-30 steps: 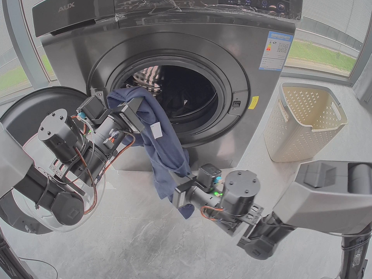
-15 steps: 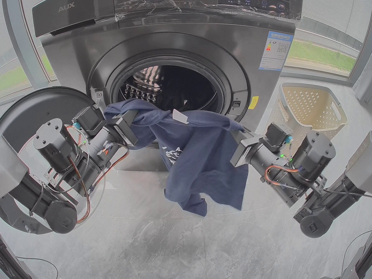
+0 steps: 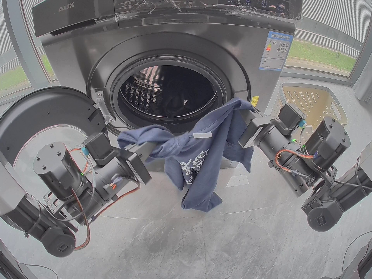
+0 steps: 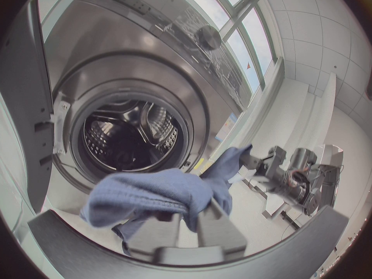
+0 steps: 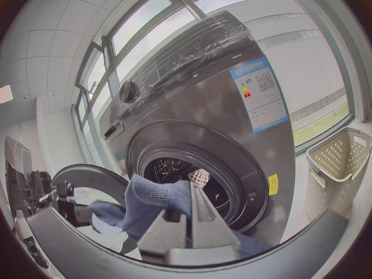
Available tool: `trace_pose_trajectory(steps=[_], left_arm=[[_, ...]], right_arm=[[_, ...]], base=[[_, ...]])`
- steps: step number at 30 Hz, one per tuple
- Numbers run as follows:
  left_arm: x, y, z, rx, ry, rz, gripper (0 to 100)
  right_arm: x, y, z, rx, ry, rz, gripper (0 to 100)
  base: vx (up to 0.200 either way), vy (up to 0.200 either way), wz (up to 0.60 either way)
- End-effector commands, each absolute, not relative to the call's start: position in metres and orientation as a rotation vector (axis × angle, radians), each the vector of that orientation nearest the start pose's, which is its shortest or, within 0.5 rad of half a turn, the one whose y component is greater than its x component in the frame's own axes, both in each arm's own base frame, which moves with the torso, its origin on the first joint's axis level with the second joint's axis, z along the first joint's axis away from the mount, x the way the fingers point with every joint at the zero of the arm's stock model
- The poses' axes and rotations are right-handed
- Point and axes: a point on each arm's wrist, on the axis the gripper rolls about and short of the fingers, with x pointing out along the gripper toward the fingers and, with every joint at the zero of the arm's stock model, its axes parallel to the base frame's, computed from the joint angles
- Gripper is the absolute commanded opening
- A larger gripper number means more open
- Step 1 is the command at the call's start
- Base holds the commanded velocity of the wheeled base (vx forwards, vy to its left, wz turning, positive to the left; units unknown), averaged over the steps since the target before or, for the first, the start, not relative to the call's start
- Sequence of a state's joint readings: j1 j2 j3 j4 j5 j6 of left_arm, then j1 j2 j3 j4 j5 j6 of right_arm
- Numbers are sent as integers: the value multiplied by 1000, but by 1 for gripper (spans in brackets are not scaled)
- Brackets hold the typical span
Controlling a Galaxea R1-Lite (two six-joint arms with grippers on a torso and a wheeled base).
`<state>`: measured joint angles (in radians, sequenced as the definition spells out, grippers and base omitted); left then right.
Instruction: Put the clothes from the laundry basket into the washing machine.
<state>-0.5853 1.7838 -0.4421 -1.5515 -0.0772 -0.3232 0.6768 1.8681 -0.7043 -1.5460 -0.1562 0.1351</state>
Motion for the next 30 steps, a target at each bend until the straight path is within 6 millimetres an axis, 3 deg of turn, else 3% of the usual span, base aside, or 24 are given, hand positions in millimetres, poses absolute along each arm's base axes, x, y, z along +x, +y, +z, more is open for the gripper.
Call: trace_pose_trajectory(steps=[1, 10, 30], left_arm=[[227, -162, 143, -342, -17, -712, 100], [249, -172, 101, -303, 110, -669, 100], [267, -189, 76, -241, 138, -686, 100]], right_arm=[[247, 200, 204, 303, -346, 554, 0], [241, 206, 207, 310, -355, 581, 0], [245, 203, 208, 313, -362, 563, 0]], base=[[0, 0, 0], [0, 0, 0], [0, 0, 0]])
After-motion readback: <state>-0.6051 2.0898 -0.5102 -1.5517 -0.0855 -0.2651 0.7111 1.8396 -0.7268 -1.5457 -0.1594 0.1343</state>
